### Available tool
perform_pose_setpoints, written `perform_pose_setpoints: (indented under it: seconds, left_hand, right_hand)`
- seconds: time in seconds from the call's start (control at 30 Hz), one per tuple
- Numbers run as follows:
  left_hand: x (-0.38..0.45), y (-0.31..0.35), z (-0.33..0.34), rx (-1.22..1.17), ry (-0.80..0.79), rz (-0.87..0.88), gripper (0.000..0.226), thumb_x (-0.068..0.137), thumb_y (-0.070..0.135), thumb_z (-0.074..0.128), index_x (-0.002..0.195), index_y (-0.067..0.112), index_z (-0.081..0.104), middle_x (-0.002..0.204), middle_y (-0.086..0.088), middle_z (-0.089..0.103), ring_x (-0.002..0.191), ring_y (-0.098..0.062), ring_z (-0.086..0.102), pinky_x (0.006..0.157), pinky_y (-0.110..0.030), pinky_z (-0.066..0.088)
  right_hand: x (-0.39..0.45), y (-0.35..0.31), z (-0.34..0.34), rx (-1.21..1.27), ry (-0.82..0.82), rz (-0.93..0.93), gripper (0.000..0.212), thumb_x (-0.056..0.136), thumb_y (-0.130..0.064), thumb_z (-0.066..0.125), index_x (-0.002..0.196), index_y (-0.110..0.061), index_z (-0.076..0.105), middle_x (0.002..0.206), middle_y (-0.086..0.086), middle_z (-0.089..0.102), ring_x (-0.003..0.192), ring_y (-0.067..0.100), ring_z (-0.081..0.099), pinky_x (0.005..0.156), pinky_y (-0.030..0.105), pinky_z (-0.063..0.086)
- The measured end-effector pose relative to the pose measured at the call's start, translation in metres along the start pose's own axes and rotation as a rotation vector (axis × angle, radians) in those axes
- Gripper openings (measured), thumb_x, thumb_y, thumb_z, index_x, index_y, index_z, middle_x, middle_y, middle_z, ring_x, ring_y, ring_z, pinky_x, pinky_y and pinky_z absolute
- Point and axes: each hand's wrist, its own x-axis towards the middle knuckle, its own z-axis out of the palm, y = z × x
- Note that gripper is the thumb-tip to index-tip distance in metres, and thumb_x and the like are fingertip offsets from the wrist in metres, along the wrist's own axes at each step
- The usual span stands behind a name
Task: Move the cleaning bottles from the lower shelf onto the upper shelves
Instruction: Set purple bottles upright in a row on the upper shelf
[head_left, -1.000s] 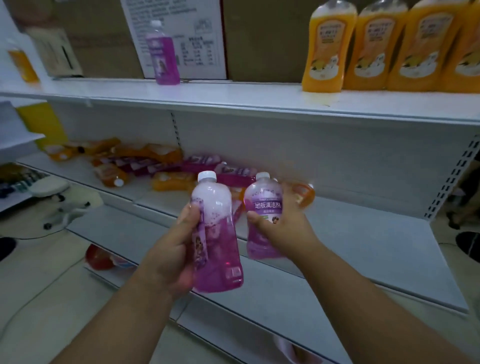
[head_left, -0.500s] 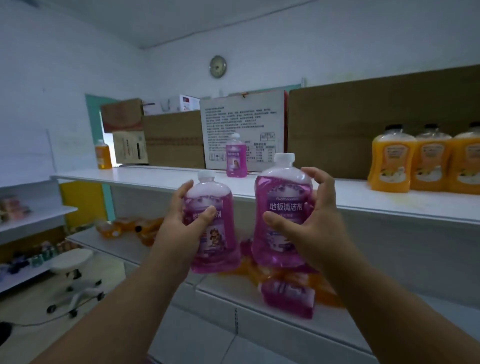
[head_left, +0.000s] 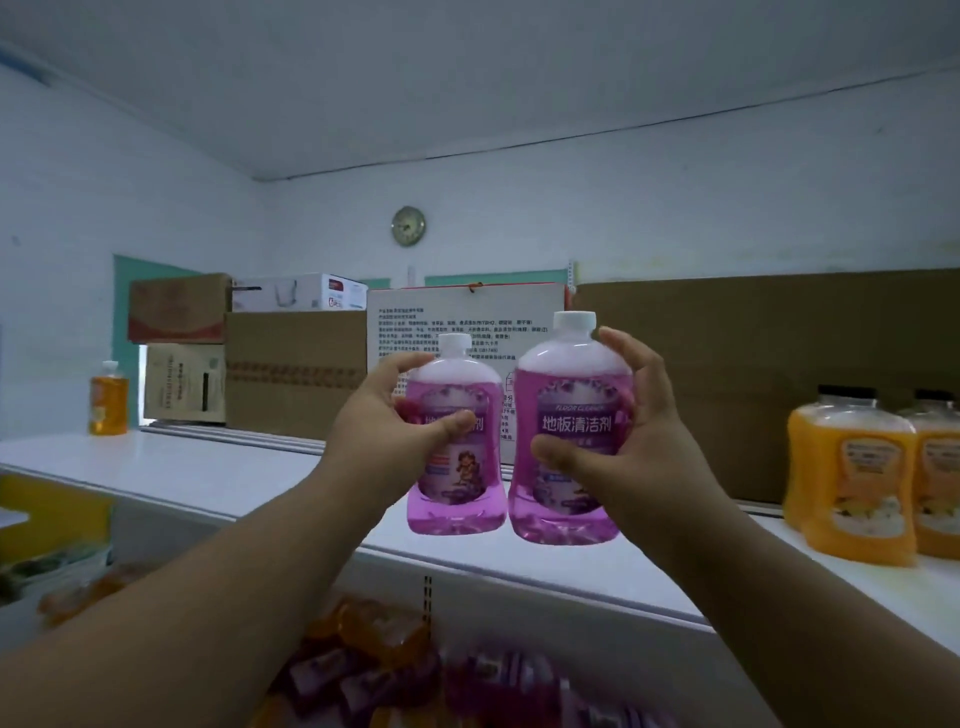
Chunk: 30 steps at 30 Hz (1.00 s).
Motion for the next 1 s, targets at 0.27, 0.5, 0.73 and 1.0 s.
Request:
perform_pose_setpoints:
  seconds: [0.27,0.5,0.73,1.0]
  left_hand:
    - [0.089,-0.077,0.016,0.170,-0.177,0.050,0.064,0.062,0.020,0.094,0.111,0.038,0.057,0.106,0.003,0.066,0.093,-0.021,0.070,0.075,-0.049,0.062]
    - [0.141,-0.133,0.015,0.315,-0.320,0.151,0.067,0.065,0.035,0.092,0.117,0.039,0.050,0.110,0.008,0.064,0.091,-0.008,0.066,0.069,-0.027,0.058]
    - [0.163,-0.138,0.002,0.621,-0.485,0.534,0.104,0.061,0.038,0.092,0.140,0.055,0.027,0.136,0.004,0.056,0.104,-0.010,0.049,0.086,-0.033,0.046]
    - [0.176,-0.152,0.017,0.746,-0.517,0.656,0.108,0.055,0.045,0.093,0.140,0.050,0.026,0.137,0.005,0.046,0.111,-0.008,0.035,0.092,-0.028,0.030]
  right_hand:
    - [0.037,0.060,0.014,-0.220,0.091,0.072,0.087,0.053,-0.033,0.087,0.118,-0.061,0.037,0.117,-0.011,0.056,0.099,0.008,0.067,0.075,0.035,0.060]
    - [0.055,0.106,0.032,-0.436,0.222,0.168,0.086,0.049,-0.043,0.085,0.109,-0.070,0.029,0.109,-0.021,0.051,0.089,-0.001,0.066,0.058,0.012,0.052]
    - [0.054,0.126,0.033,-0.559,0.226,0.262,0.092,0.052,-0.044,0.082,0.121,-0.059,0.024,0.105,-0.026,0.046,0.081,-0.001,0.062,0.054,0.006,0.047]
    - [0.064,0.124,0.016,-0.678,0.014,0.306,0.099,0.062,-0.029,0.091,0.123,-0.064,0.019,0.111,-0.020,0.052,0.095,-0.014,0.060,0.056,0.011,0.050]
